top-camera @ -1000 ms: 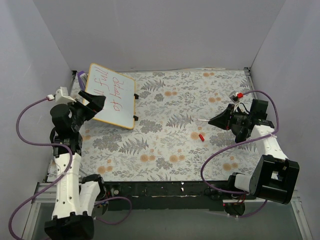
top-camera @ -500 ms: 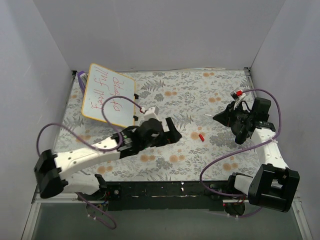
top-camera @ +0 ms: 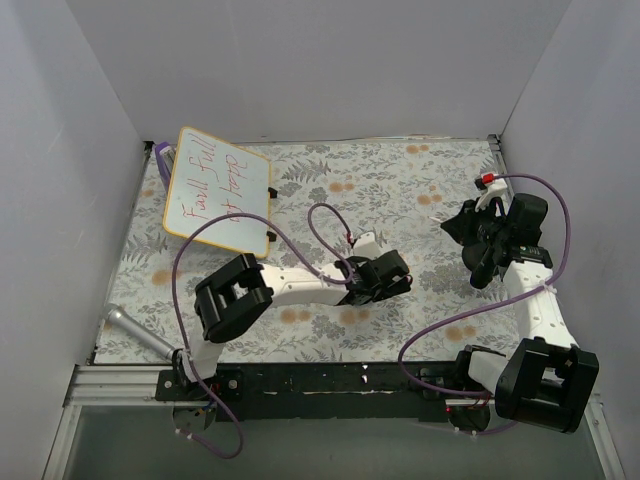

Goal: Write a sentence on the whiteboard
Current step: Insert the whiteboard marker without the cap into the pen cap.

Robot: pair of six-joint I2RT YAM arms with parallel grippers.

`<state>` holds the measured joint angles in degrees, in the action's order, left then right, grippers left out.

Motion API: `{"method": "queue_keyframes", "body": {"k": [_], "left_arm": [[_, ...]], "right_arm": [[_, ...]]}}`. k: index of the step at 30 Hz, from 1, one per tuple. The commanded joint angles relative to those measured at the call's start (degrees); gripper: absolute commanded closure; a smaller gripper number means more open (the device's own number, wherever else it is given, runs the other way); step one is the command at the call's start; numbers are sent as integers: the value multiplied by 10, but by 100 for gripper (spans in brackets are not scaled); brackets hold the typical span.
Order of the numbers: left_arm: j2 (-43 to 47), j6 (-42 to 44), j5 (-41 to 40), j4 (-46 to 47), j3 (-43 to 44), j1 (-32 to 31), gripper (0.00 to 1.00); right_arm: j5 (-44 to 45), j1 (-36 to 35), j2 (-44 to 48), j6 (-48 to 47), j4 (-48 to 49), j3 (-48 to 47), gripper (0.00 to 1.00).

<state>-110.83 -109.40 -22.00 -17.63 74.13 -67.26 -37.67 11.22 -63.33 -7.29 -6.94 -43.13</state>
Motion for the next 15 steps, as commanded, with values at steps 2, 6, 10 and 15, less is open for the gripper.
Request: {"method": "queue_keyframes", "body": {"k": [2,6,10,15], "left_arm": [[-83,-35,-14,-60,137,-3,28],[-149,-79,-37,-169,244,-3,37],[-219,-78,-52,-272,351,-3,39],[-292,-78,-49,-352,448,0,45]], "right_arm": [[27,3,9,21,26,1,99],[19,3,10,25,25,-1,99],[15,3,12,25,21,-3,99],[12,5,14,26,19,-3,99]]}}
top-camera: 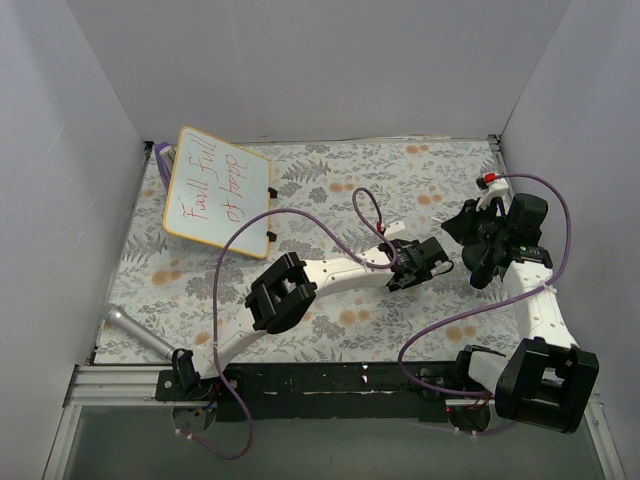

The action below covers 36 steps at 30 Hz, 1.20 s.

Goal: Write a sentence on the whiteboard
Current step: Insert the whiteboard marker without the cap into the pen cap.

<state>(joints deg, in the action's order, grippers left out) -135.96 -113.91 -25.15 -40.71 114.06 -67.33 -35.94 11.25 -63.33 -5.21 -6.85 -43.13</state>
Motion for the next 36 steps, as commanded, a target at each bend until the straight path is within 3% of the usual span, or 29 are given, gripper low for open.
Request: {"method": "queue_keyframes", "body": {"k": [1,12,17,25,29,36], "left_arm": [[-46,-36,-14,-140,62,4,48],[-100,7,0,-207,76,31,53],[-93,53,-8,-201,45,36,65],[-19,123,-23,-176,-99,36,67],[37,213,-37,-141,-203,37,68],[126,379,18,-33,-355,53,66]], "right_arm": [[-5,4,15,6,18,-3,99],[-12,7,17,6,17,-3,99],[-15,9,17,6,17,-2,99],[-24,10,18,6,19,2,99],[-34,10,17,7,22,3,99],[-42,10,18,6,21,7,99]]}}
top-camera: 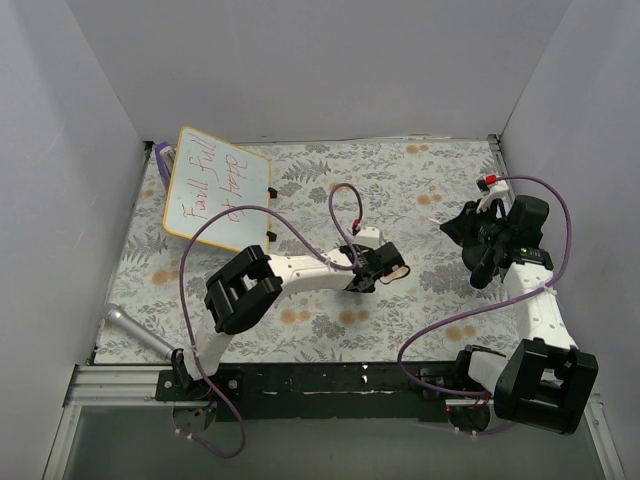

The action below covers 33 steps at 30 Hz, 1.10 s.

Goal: Write a sentence on the whiteboard
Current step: Insert the whiteboard marker without the cap into the pen cap.

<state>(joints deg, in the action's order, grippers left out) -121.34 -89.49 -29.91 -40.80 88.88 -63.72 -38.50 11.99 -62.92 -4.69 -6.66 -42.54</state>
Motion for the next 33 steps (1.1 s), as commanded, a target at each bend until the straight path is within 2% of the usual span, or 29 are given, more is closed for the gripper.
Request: {"method": "queue_keyframes", "body": {"k": [1,3,4,8,16,24,28,31,33], "left_arm": [[-9,150,104,-5,-117,30,66],[21,176,142,32,-158,46,68],[31,197,193,42,-171,63,69],[79,236,255,79,-208,85,69],[82,284,274,85,-217,116,69],[32,386,276,60,-158,115,67],[15,388,298,56,-130,116,67],[-2,385,298,53,-122,113,71],[-9,384,298,48,-122,110,79]], "right_arm": [[-18,1,13,0,20,2,99],[-20,1,13,0,20,3,99],[-21,1,12,0,22,3,99],[-27,1,10,-1,21,4,99],[-45,1,5,-6,21,5,99],[-51,1,3,-7,22,5,99],[-51,1,3,-7,20,4,99],[-52,1,3,-8,20,4,99],[-53,1,2,-9,19,4,99]]}}
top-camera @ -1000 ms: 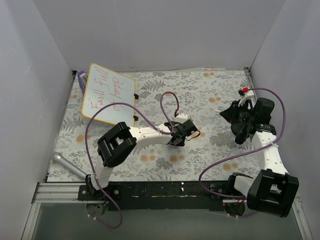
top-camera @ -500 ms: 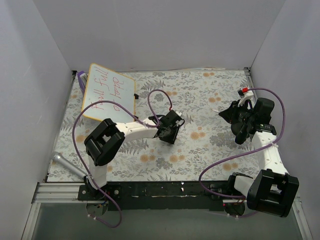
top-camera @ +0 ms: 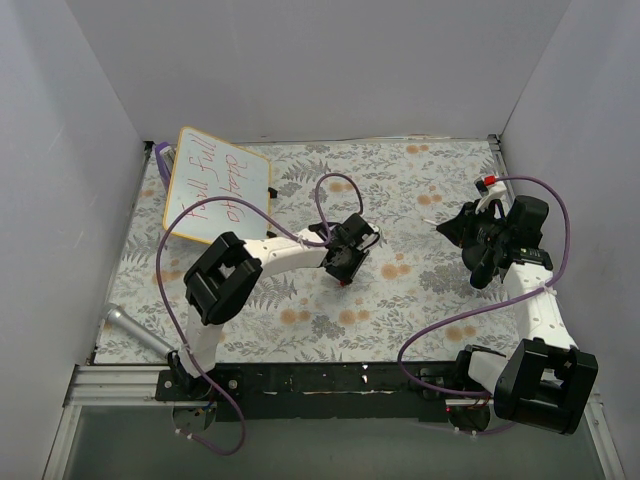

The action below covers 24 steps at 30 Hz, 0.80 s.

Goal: Write a sentence on the whiteboard
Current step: Insert the whiteboard marker without the cap into the pen cap.

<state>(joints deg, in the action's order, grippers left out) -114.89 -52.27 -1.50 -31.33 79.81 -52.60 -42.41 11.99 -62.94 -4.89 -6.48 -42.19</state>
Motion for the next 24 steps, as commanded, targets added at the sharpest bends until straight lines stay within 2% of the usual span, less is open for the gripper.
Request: {"method": "queue_keyframes", "body": {"k": [1,3,6,11,13,17,24], "left_arm": [[-74,13,14,-49,-36,-4,83],[-74,15,11,-55,-42,-6,95],[-52,23,-4,-50,-73,-8,100],[31,72,-33,-10,-144,-8,100],[58,116,-44,22,-170,-12,100],[114,176,-56,77,-226,-15,100],[198,226,-57,156,-291,-18,100]], "right_arm": [[-14,1,2,-7,17,1,99],[-17,1,1,-8,18,1,99],[-27,1,-1,-13,15,2,99],[-82,-17,-9,-19,16,14,99],[-98,-35,-19,-20,23,19,99],[-102,-113,-52,-28,21,19,99],[-137,-181,-131,-17,30,18,99]]}}
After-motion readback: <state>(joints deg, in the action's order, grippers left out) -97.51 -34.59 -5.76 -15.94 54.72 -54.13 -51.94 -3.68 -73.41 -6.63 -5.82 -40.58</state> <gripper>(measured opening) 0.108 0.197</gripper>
